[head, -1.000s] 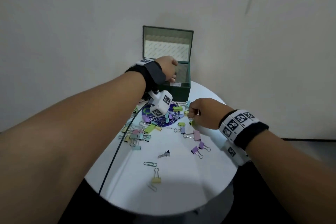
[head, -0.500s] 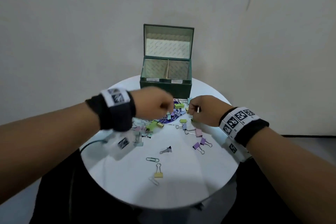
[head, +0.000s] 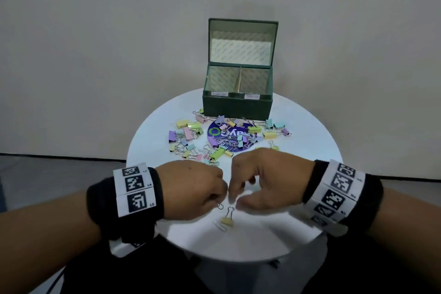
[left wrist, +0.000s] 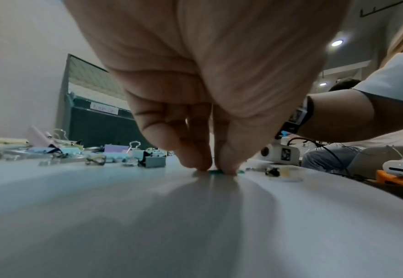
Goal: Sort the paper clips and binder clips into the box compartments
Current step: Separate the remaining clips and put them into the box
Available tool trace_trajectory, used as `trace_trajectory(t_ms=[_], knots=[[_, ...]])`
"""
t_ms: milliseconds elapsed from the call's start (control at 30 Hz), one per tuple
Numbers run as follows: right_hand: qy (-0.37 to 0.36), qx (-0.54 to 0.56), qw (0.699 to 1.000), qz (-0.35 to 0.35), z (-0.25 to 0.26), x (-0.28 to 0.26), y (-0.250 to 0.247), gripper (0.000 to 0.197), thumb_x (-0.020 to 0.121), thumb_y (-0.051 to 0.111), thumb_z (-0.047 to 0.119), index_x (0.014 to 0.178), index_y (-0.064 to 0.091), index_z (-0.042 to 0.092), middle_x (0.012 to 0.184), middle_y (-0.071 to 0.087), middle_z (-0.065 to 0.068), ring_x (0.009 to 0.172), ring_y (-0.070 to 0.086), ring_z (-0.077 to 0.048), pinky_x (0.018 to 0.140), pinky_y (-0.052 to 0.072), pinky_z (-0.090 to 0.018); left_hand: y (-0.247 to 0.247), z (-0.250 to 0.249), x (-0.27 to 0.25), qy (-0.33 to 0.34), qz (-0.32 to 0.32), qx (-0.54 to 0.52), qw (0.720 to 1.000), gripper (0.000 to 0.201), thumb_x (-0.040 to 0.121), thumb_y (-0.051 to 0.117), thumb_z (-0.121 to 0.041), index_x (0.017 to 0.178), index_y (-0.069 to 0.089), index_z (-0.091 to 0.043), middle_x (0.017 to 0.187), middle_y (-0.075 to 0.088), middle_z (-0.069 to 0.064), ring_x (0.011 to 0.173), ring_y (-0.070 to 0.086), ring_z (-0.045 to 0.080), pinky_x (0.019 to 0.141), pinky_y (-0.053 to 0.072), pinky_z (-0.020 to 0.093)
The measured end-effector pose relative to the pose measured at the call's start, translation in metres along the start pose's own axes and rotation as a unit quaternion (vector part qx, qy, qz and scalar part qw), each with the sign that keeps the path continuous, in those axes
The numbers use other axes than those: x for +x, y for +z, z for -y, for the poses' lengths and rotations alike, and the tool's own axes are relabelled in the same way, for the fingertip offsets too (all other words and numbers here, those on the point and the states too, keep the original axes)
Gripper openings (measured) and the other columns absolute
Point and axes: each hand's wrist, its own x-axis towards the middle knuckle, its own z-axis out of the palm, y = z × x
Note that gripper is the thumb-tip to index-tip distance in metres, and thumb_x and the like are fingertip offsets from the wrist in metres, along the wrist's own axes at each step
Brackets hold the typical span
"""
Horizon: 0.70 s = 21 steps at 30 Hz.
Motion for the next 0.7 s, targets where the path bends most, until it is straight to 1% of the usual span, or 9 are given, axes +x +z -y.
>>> trace_trajectory(t_ms=[100, 200, 267, 333, 400, 467, 533, 600, 700], knots=[[-0.033, -0.073, 0.994, 0.076, 0.013, 0.003, 0.015, 0.017, 0.083, 0.073, 0.036, 0.100, 0.077, 0.037, 0.089, 0.049, 0.023, 0.085, 0.052, 0.002, 0.072, 0.046, -0.024, 0.002, 0.006, -0.001, -0.024, -0.018, -0.003, 1.000, 0.031, 0.091, 0.036, -0.038, 0.085, 0.062, -0.022, 0.088, 0.055, -0.003, 0.075, 0.057, 0.020, 0.065, 0.053, 0.040], [-0.012, -0.138, 0.987, 0.078, 0.008, 0.008, 0.017, 0.021, 0.086, 0.067, 0.039, 0.105, 0.075, 0.038, 0.099, 0.054, 0.013, 0.091, 0.056, -0.008, 0.076, 0.051, -0.033, 0.000, 0.018, -0.005, -0.066, -0.036, -0.035, 0.997, 0.017, 0.089, 0.046, -0.032, 0.084, 0.061, -0.025, 0.088, 0.055, -0.008, 0.078, 0.055, 0.016, 0.071, 0.052, 0.038], [0.013, -0.155, 0.985, 0.073, 0.004, 0.009, 0.015, 0.024, 0.086, 0.064, 0.037, 0.108, 0.072, 0.036, 0.105, 0.055, 0.010, 0.094, 0.057, -0.012, 0.078, 0.053, -0.037, -0.001, 0.024, -0.009, -0.084, -0.037, -0.058, 0.994, 0.010, 0.089, 0.055, -0.034, 0.092, 0.064, -0.029, 0.093, 0.056, -0.012, 0.085, 0.055, 0.010, 0.078, 0.050, 0.034], [-0.001, -0.158, 0.985, 0.066, 0.007, 0.009, 0.015, 0.025, 0.085, 0.063, 0.040, 0.108, 0.069, 0.035, 0.106, 0.056, 0.011, 0.095, 0.058, -0.013, 0.078, 0.053, -0.037, 0.000, 0.026, -0.011, -0.075, -0.033, -0.076, 0.994, 0.018, 0.088, 0.062, -0.043, 0.102, 0.067, -0.032, 0.098, 0.058, -0.014, 0.090, 0.054, 0.006, 0.081, 0.048, 0.029], [-0.037, -0.166, 0.983, 0.075, 0.015, 0.009, 0.019, 0.025, 0.086, 0.063, 0.047, 0.104, 0.069, 0.031, 0.104, 0.057, 0.009, 0.094, 0.058, -0.015, 0.075, 0.053, -0.037, 0.003, 0.026, -0.012, -0.062, -0.026, -0.083, 0.994, 0.026, 0.087, 0.066, -0.048, 0.107, 0.069, -0.032, 0.098, 0.059, -0.014, 0.091, 0.052, 0.006, 0.079, 0.045, 0.025], [-0.056, -0.183, 0.976, 0.107, 0.023, 0.012, 0.024, 0.029, 0.088, 0.063, 0.050, 0.100, 0.070, 0.025, 0.102, 0.059, 0.004, 0.091, 0.059, -0.022, 0.072, 0.053, -0.038, 0.009, 0.025, -0.011, -0.056, -0.044, -0.101, 0.992, 0.021, 0.088, 0.063, -0.044, 0.101, 0.071, -0.030, 0.093, 0.060, -0.012, 0.088, 0.054, 0.008, 0.075, 0.041, 0.023], [-0.054, -0.200, 0.968, 0.139, 0.028, 0.017, 0.028, 0.024, 0.091, 0.061, 0.043, 0.096, 0.071, 0.021, 0.099, 0.060, -0.001, 0.086, 0.058, -0.027, 0.069, 0.052, -0.040, 0.013, 0.025, -0.012, -0.051, -0.062, -0.096, 0.992, 0.021, 0.089, 0.056, -0.041, 0.093, 0.072, -0.028, 0.088, 0.062, -0.010, 0.084, 0.056, 0.012, 0.071, 0.043, 0.025], [-0.055, -0.214, 0.965, 0.140, 0.028, 0.021, 0.030, 0.015, 0.092, 0.060, 0.031, 0.092, 0.070, 0.020, 0.095, 0.061, -0.004, 0.080, 0.057, -0.028, 0.067, 0.052, -0.041, 0.013, 0.025, -0.013, -0.041, -0.069, -0.072, 0.994, 0.021, 0.089, 0.052, -0.041, 0.089, 0.068, -0.027, 0.084, 0.061, -0.010, 0.081, 0.055, 0.014, 0.068, 0.046, 0.028], [-0.050, -0.198, 0.969, 0.139, 0.030, 0.022, 0.028, 0.005, 0.088, 0.061, 0.025, 0.086, 0.065, 0.022, 0.092, 0.061, -0.002, 0.076, 0.057, -0.028, 0.063, 0.051, -0.039, 0.013, 0.024, -0.010, -0.044, -0.065, -0.050, 0.996, 0.018, 0.093, 0.044, -0.039, 0.089, 0.058, -0.029, 0.087, 0.057, -0.010, 0.083, 0.052, 0.013, 0.071, 0.046, 0.030]])
